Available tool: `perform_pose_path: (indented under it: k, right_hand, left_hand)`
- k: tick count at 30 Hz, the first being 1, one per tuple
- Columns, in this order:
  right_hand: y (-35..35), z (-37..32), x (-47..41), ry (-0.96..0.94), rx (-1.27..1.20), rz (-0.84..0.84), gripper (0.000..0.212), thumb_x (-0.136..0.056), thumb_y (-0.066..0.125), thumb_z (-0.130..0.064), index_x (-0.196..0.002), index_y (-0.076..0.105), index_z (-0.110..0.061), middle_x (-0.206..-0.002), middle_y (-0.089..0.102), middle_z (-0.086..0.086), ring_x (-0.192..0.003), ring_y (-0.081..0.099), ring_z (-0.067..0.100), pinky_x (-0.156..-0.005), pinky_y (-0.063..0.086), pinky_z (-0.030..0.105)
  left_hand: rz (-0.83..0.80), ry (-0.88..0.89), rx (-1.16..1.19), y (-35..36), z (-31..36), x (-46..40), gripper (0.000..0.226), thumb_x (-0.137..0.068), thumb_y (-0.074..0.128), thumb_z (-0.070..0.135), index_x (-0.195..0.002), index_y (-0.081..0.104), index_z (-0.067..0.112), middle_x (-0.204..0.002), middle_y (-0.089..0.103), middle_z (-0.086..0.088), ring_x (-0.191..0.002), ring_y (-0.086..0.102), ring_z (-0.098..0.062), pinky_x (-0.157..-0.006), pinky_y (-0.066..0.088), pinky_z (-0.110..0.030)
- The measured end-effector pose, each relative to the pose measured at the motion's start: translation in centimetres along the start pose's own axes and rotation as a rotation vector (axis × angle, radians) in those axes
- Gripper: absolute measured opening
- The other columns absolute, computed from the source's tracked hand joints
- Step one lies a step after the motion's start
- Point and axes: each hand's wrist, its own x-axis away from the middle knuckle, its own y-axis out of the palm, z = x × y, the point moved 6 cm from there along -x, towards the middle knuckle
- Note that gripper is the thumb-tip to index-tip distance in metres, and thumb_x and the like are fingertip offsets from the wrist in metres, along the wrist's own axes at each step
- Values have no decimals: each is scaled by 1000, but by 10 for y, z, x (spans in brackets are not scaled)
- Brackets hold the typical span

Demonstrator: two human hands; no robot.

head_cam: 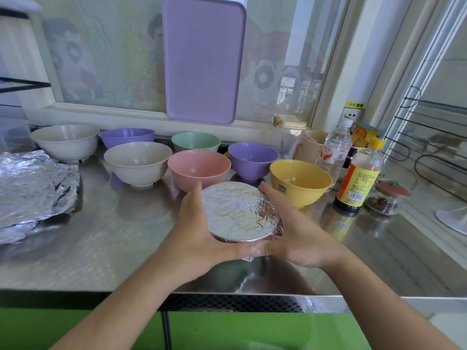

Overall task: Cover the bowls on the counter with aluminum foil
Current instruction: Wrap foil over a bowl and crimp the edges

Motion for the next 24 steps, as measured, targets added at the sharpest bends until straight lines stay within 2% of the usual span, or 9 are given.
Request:
perform_pose_path:
  k: [2, 5, 10, 12, 14, 16, 18, 20, 24]
  right_hand:
    - [4, 0, 0, 8, 26, 36, 139, -63, 102, -45, -169, 13, -31, -167, 21, -24, -153, 20, -9, -126, 26, 25]
    - [8, 1, 1, -13, 29, 98, 147, -59, 104, -42, -169, 10, -28, -166, 24, -20, -152, 20, -11, -126, 28, 24]
    - [14, 2, 1, -39, 79, 153, 152, -57, 101, -52, -170, 3, -24, -170, 22, -14, -158, 19, 0, -128, 27, 33]
    - [14, 3, 2, -39, 106, 151, 152, -59, 102, -49, -170, 2, -23, -171, 18, -15, -157, 14, -4, -127, 21, 24]
    - [12, 3, 3, -40, 97, 92, 150, -62, 102, -43, -169, -1, -25, -169, 12, -24, -155, 7, -13, -120, 14, 5]
    - [7, 5, 5, -20, 45, -8, 143, -67, 99, -39, -169, 0, -31, -165, 8, -36, -151, 4, -19, -115, 13, 0]
    - [0, 8, 8, 9, -35, -70, 135, -69, 95, -42, -169, 4, -34, -166, 10, -36, -153, 11, -16, -125, 18, 17]
    - [-4, 10, 8, 15, -63, -55, 131, -69, 93, -39, -169, 8, -34, -170, 18, -25, -155, 20, -7, -130, 23, 34]
    - [3, 9, 5, 16, 12, 49, 139, -64, 98, -39, -169, 8, -30, -171, 20, -16, -157, 18, -2, -130, 24, 38]
  left_hand:
    - [17, 32, 14, 1, 1, 1, 131, -38, 97, 74, -145, 33, 33, -142, 44, 15, -137, 42, -5, -114, 45, -37]
    - [29, 60, 27, 2, -1, -1, 118, -42, 101, 64, -138, 38, 34, -139, 51, 14, -135, 49, -10, -109, 49, -39]
    - [49, 47, 27, 4, -5, -2, 138, -32, 100, 71, -147, 34, 31, -142, 51, 10, -136, 51, -14, -110, 49, -42]
    - [46, 37, 6, 4, -6, -1, 151, -30, 98, 75, -154, 28, 27, -146, 49, 11, -138, 49, -12, -112, 48, -42]
    - [45, 32, -16, 4, -7, 0, 155, -32, 98, 74, -158, 21, 28, -149, 46, 14, -141, 46, -9, -114, 45, -40]
    - [33, 23, -37, 3, -9, 0, 156, -33, 98, 73, -160, 18, 30, -151, 44, 15, -142, 44, -7, -116, 43, -38]
    - [13, 11, -42, 3, -11, -1, 158, -32, 97, 75, -160, 17, 30, -153, 44, 14, -142, 45, -10, -116, 44, -41]
    - [2, 2, -37, 3, -12, -2, 161, -31, 97, 75, -161, 12, 33, -154, 42, 15, -143, 45, -9, -117, 43, -40]
    - [-3, -3, -20, 2, -11, -2, 161, -31, 97, 74, -161, 10, 38, -154, 41, 15, -143, 44, -8, -118, 42, -40]
